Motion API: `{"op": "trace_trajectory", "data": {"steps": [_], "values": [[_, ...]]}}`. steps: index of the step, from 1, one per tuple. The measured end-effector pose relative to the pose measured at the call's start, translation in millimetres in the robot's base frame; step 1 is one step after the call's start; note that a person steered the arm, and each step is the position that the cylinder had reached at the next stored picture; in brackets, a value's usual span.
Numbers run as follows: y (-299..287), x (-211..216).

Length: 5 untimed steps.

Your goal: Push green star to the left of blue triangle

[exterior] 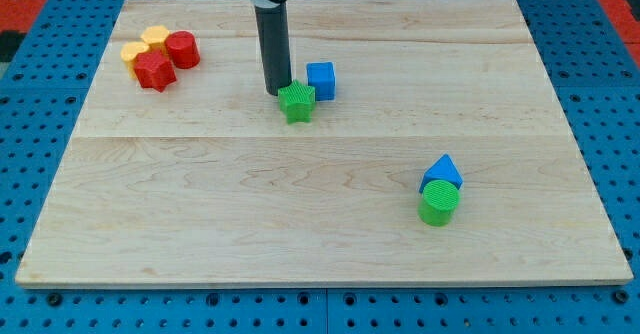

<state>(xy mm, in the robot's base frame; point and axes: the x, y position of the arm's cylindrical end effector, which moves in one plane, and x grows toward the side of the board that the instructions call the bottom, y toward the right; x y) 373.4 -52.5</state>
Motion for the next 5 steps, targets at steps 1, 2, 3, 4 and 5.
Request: {"op": "trace_trajectory", "data": {"steps": [1, 2, 3, 4, 5], "values": [[25, 12], [54, 16], [60, 35], [60, 49], [60, 58]]}}
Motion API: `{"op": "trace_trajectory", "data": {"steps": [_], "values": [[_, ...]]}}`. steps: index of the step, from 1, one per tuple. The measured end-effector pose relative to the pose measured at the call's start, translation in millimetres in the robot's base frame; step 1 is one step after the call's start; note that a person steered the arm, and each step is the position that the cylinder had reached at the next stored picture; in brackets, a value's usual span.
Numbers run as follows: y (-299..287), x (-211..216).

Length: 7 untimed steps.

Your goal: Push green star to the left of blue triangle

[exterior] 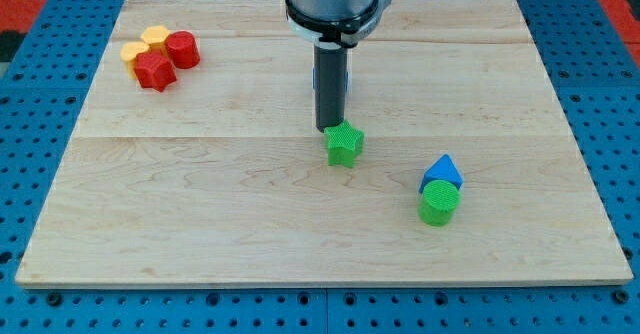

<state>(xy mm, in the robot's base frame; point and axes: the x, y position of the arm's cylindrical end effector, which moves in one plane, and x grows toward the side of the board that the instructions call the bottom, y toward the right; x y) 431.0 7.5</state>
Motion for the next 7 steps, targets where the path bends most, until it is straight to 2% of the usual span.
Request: {"op": "trace_trajectory", "data": {"steps": [3, 4, 7], "values": [[-19, 35], [21, 35], [60, 48]]}}
